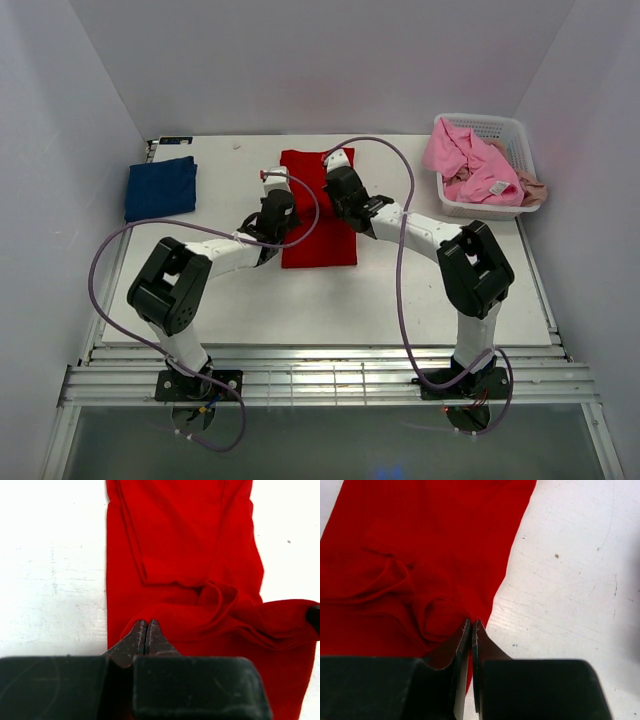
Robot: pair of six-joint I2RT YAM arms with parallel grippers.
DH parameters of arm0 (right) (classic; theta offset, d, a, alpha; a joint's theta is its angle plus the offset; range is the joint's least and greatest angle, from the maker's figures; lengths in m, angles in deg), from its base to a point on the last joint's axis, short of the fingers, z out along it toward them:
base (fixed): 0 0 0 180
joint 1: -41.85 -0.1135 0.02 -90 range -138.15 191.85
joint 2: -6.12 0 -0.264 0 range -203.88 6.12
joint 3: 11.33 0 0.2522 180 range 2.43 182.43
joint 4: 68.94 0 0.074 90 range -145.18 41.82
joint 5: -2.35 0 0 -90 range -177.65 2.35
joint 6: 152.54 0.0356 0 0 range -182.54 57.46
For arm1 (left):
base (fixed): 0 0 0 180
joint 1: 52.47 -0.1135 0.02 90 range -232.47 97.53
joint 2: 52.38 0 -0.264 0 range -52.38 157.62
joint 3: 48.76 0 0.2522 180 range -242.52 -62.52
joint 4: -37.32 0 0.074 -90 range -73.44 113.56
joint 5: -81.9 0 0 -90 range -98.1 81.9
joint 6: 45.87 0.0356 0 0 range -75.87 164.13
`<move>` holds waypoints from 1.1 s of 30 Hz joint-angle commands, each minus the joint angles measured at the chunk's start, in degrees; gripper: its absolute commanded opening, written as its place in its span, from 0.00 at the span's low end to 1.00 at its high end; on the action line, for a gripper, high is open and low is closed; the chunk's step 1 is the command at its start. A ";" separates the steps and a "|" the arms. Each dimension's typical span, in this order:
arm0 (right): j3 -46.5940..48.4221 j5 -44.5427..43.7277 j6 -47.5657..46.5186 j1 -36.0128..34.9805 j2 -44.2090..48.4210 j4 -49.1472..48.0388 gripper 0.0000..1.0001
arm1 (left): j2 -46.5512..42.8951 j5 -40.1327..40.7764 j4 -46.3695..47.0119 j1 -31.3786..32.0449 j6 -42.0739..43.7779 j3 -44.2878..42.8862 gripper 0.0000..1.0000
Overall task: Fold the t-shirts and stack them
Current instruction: Fold the folded rectangular tshirt in 1/3 of the way
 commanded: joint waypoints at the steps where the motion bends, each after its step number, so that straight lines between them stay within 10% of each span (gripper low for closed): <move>1: 4.53 1.94 -2.08 2.03 -2.94 -2.58 0.08 | 2.30 -2.32 1.99 -1.77 0.52 -3.30 0.00; 8: 7.16 1.78 -4.80 5.01 -8.74 -7.77 0.19 | 10.21 -4.96 5.50 -3.88 2.89 -9.00 0.12; 10: 10.40 0.11 -5.77 6.16 -10.24 -8.38 0.37 | 11.10 -3.74 6.65 -4.06 5.79 -11.46 0.57; 13: 10.70 -2.01 -8.49 6.51 -6.83 -9.60 0.43 | 8.91 -0.58 7.52 -4.06 8.87 -15.69 0.89; 18: 4.19 1.57 -9.04 6.60 3.44 -11.29 0.50 | 1.27 -0.04 8.85 -3.79 8.97 -13.43 0.98; 22: 0.58 10.28 -5.35 6.51 5.75 -7.16 0.46 | -3.48 -3.37 8.85 -1.08 4.40 -6.31 0.81; 23: -0.03 12.30 -4.38 6.51 5.75 -6.89 0.41 | -3.66 -4.51 8.93 -0.63 1.61 -4.90 0.51; 26: -1.88 20.47 -0.69 6.60 4.79 -7.24 0.16 | -2.27 -9.59 9.02 1.12 -3.85 -1.03 0.02; 33: -0.04 30.58 2.57 6.60 -2.15 -8.38 0.08 | 5.11 -13.66 11.82 5.52 -6.94 1.17 0.00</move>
